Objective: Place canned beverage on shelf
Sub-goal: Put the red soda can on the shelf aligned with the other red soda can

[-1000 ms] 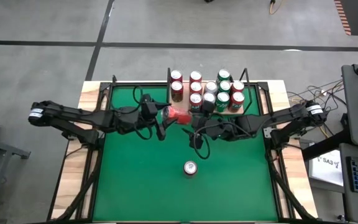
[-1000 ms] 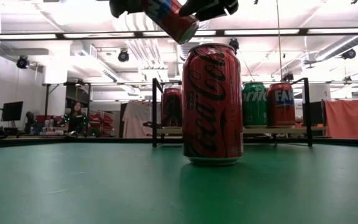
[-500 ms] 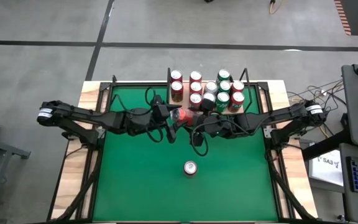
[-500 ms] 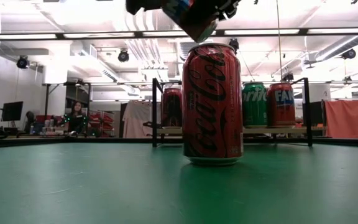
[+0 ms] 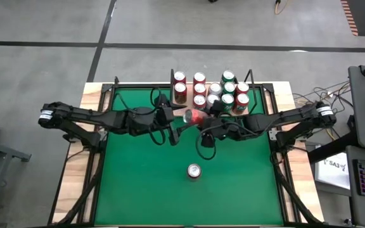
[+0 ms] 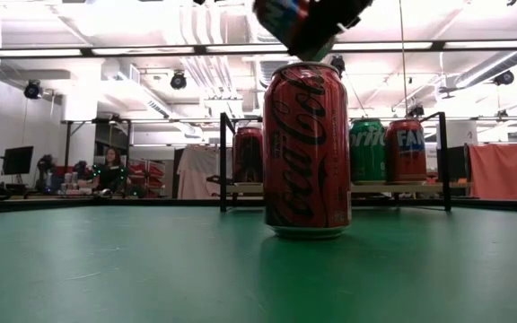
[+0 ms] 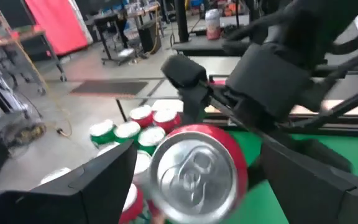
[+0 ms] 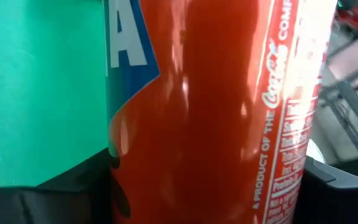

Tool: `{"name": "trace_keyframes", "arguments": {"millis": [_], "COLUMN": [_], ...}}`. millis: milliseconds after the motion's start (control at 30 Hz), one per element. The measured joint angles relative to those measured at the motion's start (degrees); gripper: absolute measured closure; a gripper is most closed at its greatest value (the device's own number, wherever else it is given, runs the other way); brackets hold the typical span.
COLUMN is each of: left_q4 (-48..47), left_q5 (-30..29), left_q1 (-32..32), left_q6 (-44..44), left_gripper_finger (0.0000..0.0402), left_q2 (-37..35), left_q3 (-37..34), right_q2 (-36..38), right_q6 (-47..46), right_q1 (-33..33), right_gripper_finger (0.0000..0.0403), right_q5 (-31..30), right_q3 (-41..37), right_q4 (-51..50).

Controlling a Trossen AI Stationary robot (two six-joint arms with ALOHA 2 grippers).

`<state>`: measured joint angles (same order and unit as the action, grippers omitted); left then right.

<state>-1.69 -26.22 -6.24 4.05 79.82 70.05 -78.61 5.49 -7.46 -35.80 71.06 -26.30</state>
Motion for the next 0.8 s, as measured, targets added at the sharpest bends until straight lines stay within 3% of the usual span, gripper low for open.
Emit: {"name": "trace_keyframes", "arguments": {"millis": [133,300,500,667,800], "left_q4": [-0.2,4.6,22.3,46.8,57.6], "left_q5": [1.8,7.8,8.5,15.5,16.4], "left_q1": [0.0,-0.1,0.0,0.0,0.1], "left_q6": [3.8,5.4,7.5,6.7,5.7], "left_gripper_finger": [0.0076,0.0075,0.0075,0.0075,0.0075], "left_q2": [-2.9,-5.5,-7.4,-4.3,-0.1], "left_q3": [-0.6,-5.4,-16.9,-26.2,-28.7], "right_q2": [3.6,10.3,15.3,13.4,10.4], "right_q6": [-4.0,-5.8,-1.0,5.6,7.9], "right_q1": [0.0,-0.7,-1.2,-1.2,-1.2], "right_gripper_finger": [0.0119,0.0119,0.0119,0.0119,0.0119], "right_q5": [-0.8,-0.5,4.9,15.3,16.7], "right_q3": [-3.3,-12.9,-25.5,-31.3,-31.1], "right_q4": [-2.4,7.5,30.1,53.0,56.8]}}
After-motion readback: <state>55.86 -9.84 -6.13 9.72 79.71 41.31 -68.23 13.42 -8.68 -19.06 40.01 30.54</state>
